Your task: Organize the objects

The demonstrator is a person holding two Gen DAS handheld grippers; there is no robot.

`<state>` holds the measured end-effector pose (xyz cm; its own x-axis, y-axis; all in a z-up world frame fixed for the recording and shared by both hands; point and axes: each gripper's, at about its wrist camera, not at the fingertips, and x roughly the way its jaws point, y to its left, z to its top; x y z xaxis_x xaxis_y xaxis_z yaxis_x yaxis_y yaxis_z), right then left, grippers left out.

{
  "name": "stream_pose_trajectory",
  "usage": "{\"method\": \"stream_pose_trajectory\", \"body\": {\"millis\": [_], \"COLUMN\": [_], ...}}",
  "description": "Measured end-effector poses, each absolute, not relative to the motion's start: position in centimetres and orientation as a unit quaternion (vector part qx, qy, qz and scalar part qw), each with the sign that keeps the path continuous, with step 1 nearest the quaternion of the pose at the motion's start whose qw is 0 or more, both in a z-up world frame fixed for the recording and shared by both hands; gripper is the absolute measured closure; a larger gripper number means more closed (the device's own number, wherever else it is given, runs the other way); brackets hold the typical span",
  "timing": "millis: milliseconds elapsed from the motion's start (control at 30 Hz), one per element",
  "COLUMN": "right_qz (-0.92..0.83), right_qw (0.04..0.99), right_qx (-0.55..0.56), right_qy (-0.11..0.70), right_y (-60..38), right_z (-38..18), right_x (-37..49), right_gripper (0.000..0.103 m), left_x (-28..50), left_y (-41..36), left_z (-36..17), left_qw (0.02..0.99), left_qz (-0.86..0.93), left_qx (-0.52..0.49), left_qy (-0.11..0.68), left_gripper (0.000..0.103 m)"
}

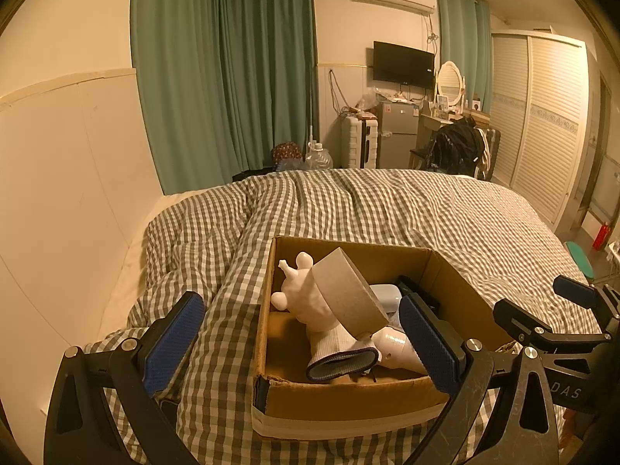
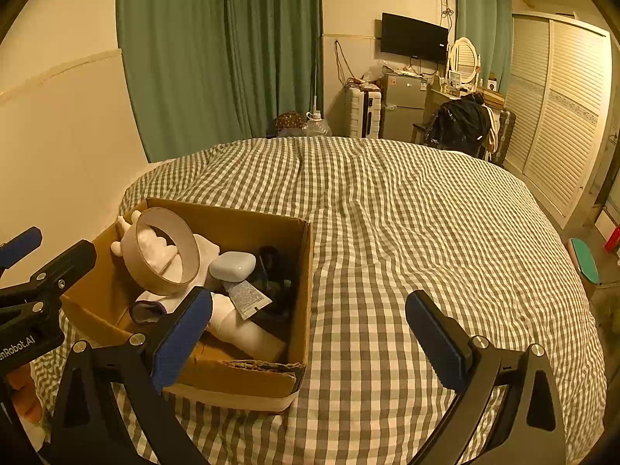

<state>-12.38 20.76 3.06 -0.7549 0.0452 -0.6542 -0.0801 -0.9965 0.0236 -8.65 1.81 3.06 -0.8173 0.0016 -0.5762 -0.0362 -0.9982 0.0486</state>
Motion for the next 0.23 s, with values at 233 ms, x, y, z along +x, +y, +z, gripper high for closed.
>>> {"method": "stream_pose_trajectory", "body": {"millis": [233], "right_qz": [0.937], "right_qw": [0.033], "right_qx": [-0.347], "right_qy": [0.024], "right_y": [20.77], "right_z": [3.09], "right_x": [-12.41], "right_gripper": [0.003], "left_x": [-8.43], "left_y": [1.74], "left_z": [3.22], "left_qw": [0.011], "left_qz": [0.956], "left_qx": [-0.292], "left_qy": [0.026], "left_gripper": [0.000]}}
